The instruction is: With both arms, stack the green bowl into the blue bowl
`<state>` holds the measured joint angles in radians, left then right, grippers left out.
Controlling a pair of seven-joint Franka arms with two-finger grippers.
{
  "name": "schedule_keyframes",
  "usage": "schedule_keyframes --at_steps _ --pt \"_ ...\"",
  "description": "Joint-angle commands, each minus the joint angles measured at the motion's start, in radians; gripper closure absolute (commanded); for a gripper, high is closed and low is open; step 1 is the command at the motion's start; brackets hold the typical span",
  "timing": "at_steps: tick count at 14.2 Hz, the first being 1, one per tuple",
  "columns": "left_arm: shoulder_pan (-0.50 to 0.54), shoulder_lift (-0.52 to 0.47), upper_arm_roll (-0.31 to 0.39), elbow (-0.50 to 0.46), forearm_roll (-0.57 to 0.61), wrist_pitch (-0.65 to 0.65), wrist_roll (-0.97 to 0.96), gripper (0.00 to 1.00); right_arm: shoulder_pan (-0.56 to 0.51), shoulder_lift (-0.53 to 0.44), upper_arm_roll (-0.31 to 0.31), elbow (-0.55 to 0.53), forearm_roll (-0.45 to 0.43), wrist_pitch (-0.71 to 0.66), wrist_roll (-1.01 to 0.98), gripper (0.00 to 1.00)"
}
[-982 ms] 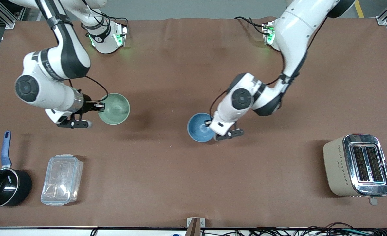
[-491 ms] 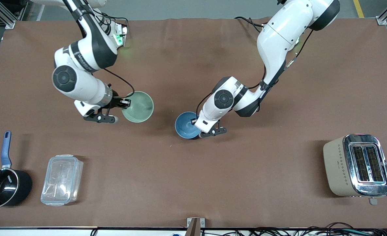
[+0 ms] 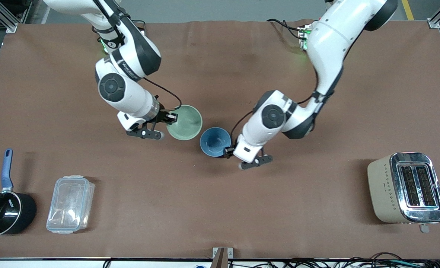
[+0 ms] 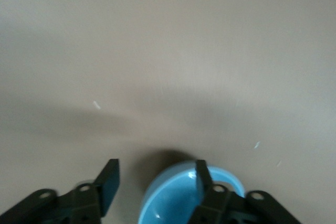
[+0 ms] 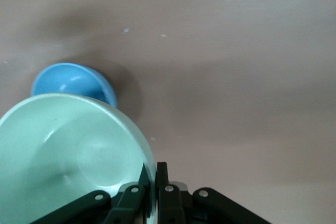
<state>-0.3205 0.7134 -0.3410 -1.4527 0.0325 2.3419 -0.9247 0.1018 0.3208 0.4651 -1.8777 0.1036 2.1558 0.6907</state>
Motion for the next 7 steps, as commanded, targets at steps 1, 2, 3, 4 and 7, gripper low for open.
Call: schedule_keyframes --at_steps 1,2,3,4,7 --pt "0.04 -0.06 0.004 0.105 0.032 -0.213 0.001 0.0 0.087 0.104 0.001 0.061 -0.011 0.09 0.117 1.0" --pt "0.073 -0.086 0.004 0.115 0.065 -0.275 0.038 0.0 0.108 0.125 0.001 0.072 -0.037 0.108 0.145 0.99" --pt "0.115 -0.112 0.0 0.115 0.107 -0.306 0.094 0.0 0.122 0.148 0.001 0.074 -0.082 0.143 0.186 0.99" --pt "0.161 -0.152 -0.004 0.109 0.112 -0.353 0.174 0.0 0.134 0.17 0.001 0.074 -0.123 0.186 0.234 0.99" --pt "0.285 -0.234 -0.012 0.11 0.112 -0.467 0.329 0.0 0.157 0.219 0.001 0.077 -0.195 0.249 0.292 0.99"
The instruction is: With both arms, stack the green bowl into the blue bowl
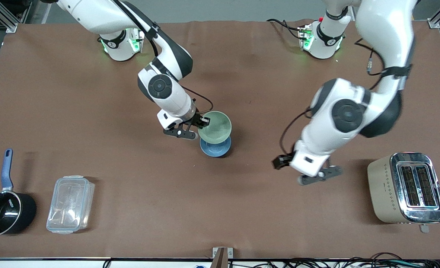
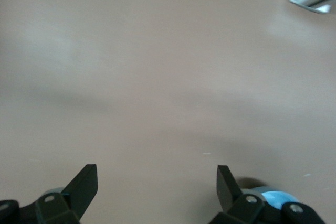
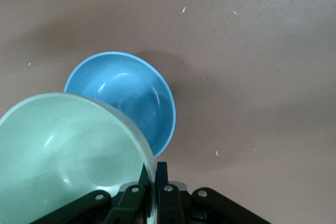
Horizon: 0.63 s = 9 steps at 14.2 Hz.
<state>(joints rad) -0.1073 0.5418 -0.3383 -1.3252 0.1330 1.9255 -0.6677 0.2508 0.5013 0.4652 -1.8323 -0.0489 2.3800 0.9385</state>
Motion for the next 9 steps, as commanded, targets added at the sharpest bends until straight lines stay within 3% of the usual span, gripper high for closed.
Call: schedule_keyframes --at_steps 1,9 --pt "0.087 -0.09 -0.013 -0.017 0.011 -0.071 0.083 0.0 0.015 0.052 0.001 0.031 -0.055 0.053 0.055 0.99" --pt "0.212 -0.316 -0.008 -0.017 0.0 -0.347 0.399 0.0 0.019 0.095 -0.003 0.038 -0.134 0.071 0.097 0.99"
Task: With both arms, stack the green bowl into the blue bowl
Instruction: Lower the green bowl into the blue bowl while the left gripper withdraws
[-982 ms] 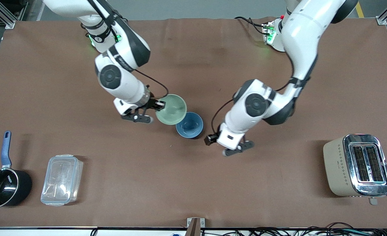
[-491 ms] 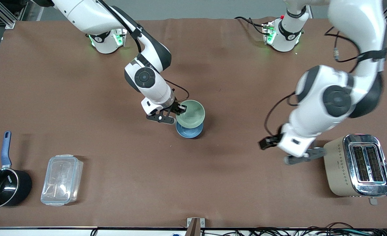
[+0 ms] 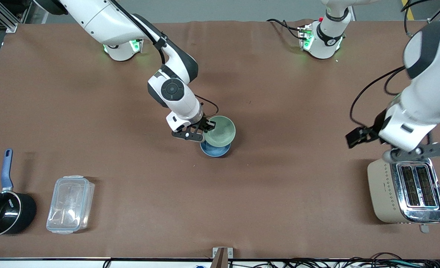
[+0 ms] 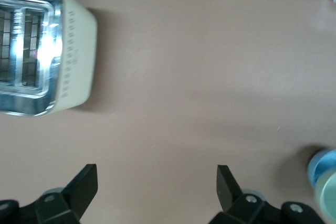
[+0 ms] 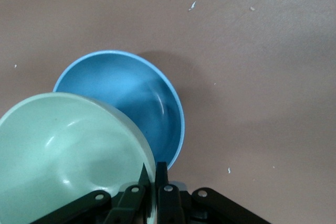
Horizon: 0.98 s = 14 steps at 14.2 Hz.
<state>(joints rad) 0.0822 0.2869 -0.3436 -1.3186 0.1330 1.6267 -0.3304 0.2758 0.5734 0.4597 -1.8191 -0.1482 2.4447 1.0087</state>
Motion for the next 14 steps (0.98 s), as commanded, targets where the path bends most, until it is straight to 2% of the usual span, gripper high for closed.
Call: schedule_keyframes --at_steps 1,3,4,8,11,12,13,14 --pt "0.043 -0.075 -0.003 -0.024 -0.006 -0.069 0.097 0.0 -0.012 0.034 -0.001 0.052 -0.036 0.004 0.024 0.99" --pt "0.073 -0.126 0.004 -0.027 -0.038 -0.117 0.177 0.0 -0.018 0.049 -0.001 0.061 -0.047 0.004 0.024 0.99" --pt "0.07 -0.155 0.038 -0.03 -0.047 -0.142 0.226 0.0 -0.018 0.055 -0.001 0.064 -0.054 0.005 0.024 0.99" --pt "-0.025 -0.257 0.24 -0.134 -0.127 -0.157 0.346 0.0 -0.021 0.057 -0.009 0.066 -0.071 0.004 0.024 0.98" --pt "-0.053 -0.351 0.261 -0.22 -0.125 -0.189 0.335 0.0 -0.023 0.057 -0.009 0.061 -0.073 0.001 0.024 0.96" --pt "-0.07 -0.353 0.284 -0.22 -0.125 -0.186 0.335 0.0 -0.023 0.056 -0.009 0.058 -0.073 -0.001 0.024 0.96" --pt "-0.093 -0.356 0.31 -0.229 -0.127 -0.186 0.335 0.0 -0.023 0.055 -0.009 0.058 -0.074 -0.004 0.024 0.93" --pt "-0.102 -0.371 0.33 -0.244 -0.127 -0.186 0.335 0.0 -0.023 0.055 -0.009 0.058 -0.074 -0.007 0.024 0.81"
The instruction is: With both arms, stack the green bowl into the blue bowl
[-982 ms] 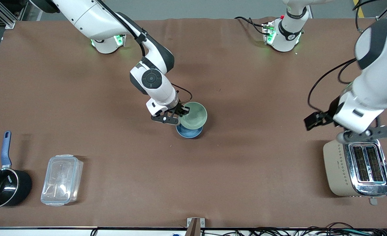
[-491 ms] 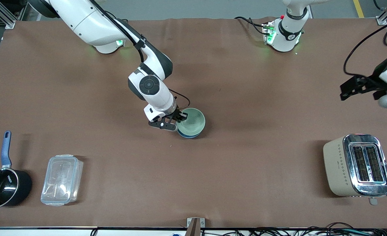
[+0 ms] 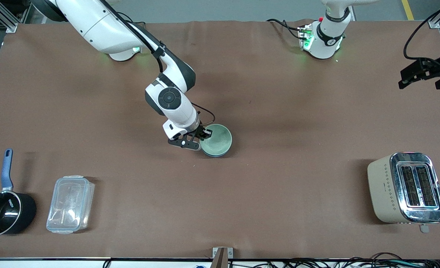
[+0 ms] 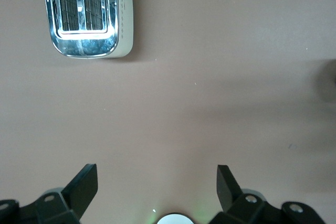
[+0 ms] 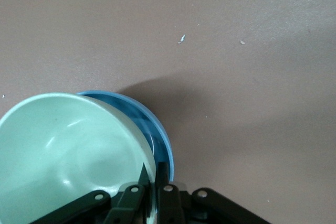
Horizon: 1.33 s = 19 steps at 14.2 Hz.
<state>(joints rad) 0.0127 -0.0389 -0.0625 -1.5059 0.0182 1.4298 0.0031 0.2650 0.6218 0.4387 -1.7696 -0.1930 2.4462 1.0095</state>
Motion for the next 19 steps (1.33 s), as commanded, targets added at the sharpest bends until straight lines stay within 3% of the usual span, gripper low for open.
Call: schedule_keyframes --at_steps 1,2,3,5,9,12,14,15,17,19 --pt "-0.028 -0.052 0.049 -0.069 -0.014 0.014 0.0 0.0 -0.013 0.007 0.012 0.01 -0.029 -0.01 0.023 0.53" --pt "-0.026 -0.053 0.047 -0.069 -0.015 0.02 -0.002 0.0 -0.013 0.007 0.012 0.009 -0.028 -0.012 0.026 0.16" --pt "-0.026 -0.053 0.044 -0.069 -0.015 0.029 -0.003 0.0 -0.012 0.003 0.014 0.01 -0.028 -0.016 0.024 0.0" --pt "-0.026 -0.052 0.044 -0.068 -0.015 0.031 -0.003 0.0 -0.02 -0.019 0.02 0.019 -0.026 -0.062 0.044 0.0" --pt "-0.031 -0.042 0.027 -0.063 -0.023 0.032 -0.04 0.0 -0.049 -0.221 0.02 0.081 -0.026 -0.408 0.046 0.0" --pt "-0.028 -0.042 -0.017 -0.069 -0.015 0.044 -0.052 0.0 -0.166 -0.379 0.02 0.09 -0.029 -0.53 -0.012 0.0" --pt "-0.028 -0.042 -0.017 -0.066 -0.014 0.044 -0.052 0.0 -0.246 -0.462 0.014 0.093 -0.026 -0.581 -0.176 0.0" --pt "-0.03 -0.045 -0.02 -0.066 -0.014 0.044 -0.054 0.0 -0.274 -0.494 -0.007 0.093 -0.023 -0.602 -0.259 0.0" --pt "-0.028 -0.047 -0.023 -0.059 -0.012 0.043 -0.049 0.0 -0.262 -0.549 -0.124 0.096 0.006 -0.647 -0.412 0.0" --pt "-0.028 -0.045 -0.023 -0.056 -0.009 0.041 -0.04 0.0 -0.262 -0.597 -0.229 0.104 0.091 -0.706 -0.605 0.0"
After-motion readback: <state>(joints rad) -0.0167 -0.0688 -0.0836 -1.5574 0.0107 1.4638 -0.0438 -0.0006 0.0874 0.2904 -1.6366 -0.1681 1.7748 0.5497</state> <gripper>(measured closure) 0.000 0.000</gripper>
